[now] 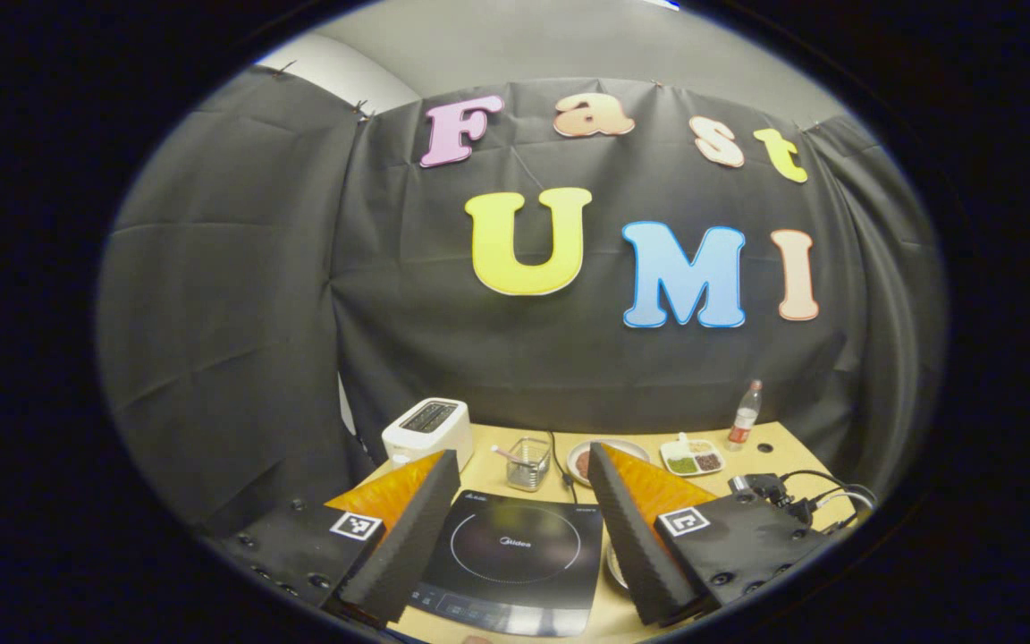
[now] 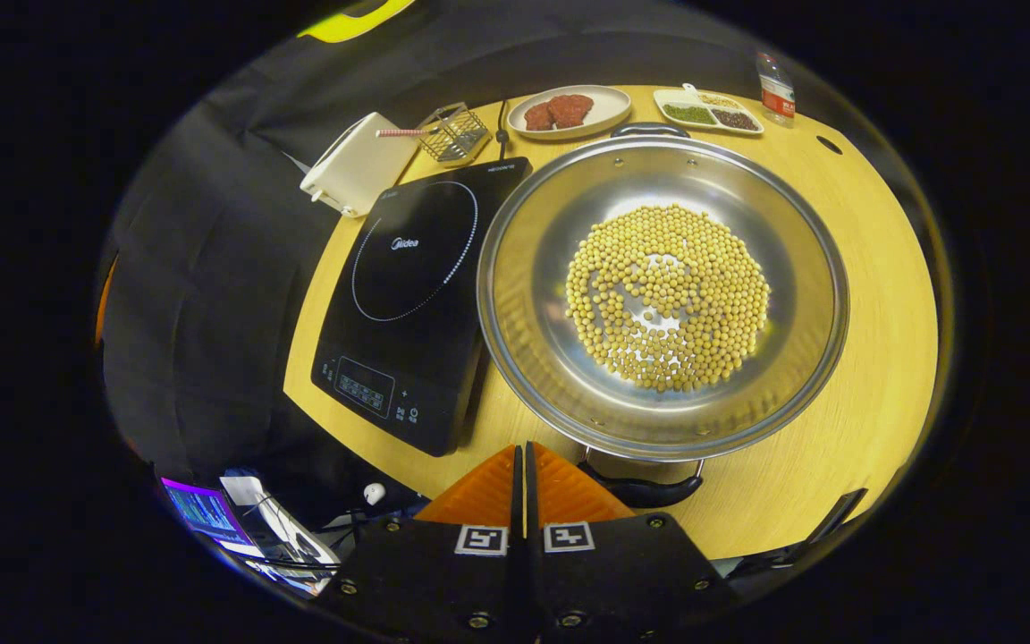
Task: First push the handle of the pot to place it horizontally, then grasp the pot with both hands and set it on the induction cooktop.
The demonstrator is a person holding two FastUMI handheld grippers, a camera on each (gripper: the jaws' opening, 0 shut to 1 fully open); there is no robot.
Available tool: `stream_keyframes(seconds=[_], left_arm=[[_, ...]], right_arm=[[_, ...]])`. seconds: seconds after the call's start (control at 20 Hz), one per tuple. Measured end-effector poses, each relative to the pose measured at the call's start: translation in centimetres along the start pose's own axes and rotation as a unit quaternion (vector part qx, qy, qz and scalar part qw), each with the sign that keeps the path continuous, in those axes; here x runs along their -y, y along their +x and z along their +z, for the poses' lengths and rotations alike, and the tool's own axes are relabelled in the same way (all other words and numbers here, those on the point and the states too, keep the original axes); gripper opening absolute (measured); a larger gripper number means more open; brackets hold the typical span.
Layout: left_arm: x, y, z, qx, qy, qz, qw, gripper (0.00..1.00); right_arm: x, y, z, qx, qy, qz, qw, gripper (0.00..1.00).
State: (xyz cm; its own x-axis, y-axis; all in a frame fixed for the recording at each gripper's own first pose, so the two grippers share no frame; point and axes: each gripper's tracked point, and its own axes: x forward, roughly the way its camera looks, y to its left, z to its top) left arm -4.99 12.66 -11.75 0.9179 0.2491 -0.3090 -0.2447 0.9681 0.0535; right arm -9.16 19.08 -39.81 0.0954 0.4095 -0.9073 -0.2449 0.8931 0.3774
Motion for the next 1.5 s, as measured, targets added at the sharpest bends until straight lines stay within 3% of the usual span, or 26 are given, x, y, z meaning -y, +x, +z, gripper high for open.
stream_keyframes(seconds=[0.1, 0.2, 0.55, 1.5], left_arm=[[-0.3, -0.2, -0.2, -0.005, 0.0, 0.005, 1.0, 0.93], [-0.6, -0.4, -0.4, -0.009, 0.0, 0.009, 1.0, 1.0], [0.5, -0.2, -0.1, -0.011, 0.006, 0.0, 1.0, 0.97], [5.8, 0.7, 0.3, -0.011, 0.011, -0.055, 0.998, 1.0]], right_arm=[[0.4, 0.9, -0.1, -0.002, 0.01, -0.006, 1.0, 0.01], [1.1, 1.6, -0.2, -0.004, 0.021, -0.013, 1.0, 0.01], [1.4, 2.7, -0.2, 0.001, 0.096, 0.017, 0.995, 0.0], [8.8, 0.5, -2.0, 0.018, 0.166, -0.029, 0.986, 0.0]])
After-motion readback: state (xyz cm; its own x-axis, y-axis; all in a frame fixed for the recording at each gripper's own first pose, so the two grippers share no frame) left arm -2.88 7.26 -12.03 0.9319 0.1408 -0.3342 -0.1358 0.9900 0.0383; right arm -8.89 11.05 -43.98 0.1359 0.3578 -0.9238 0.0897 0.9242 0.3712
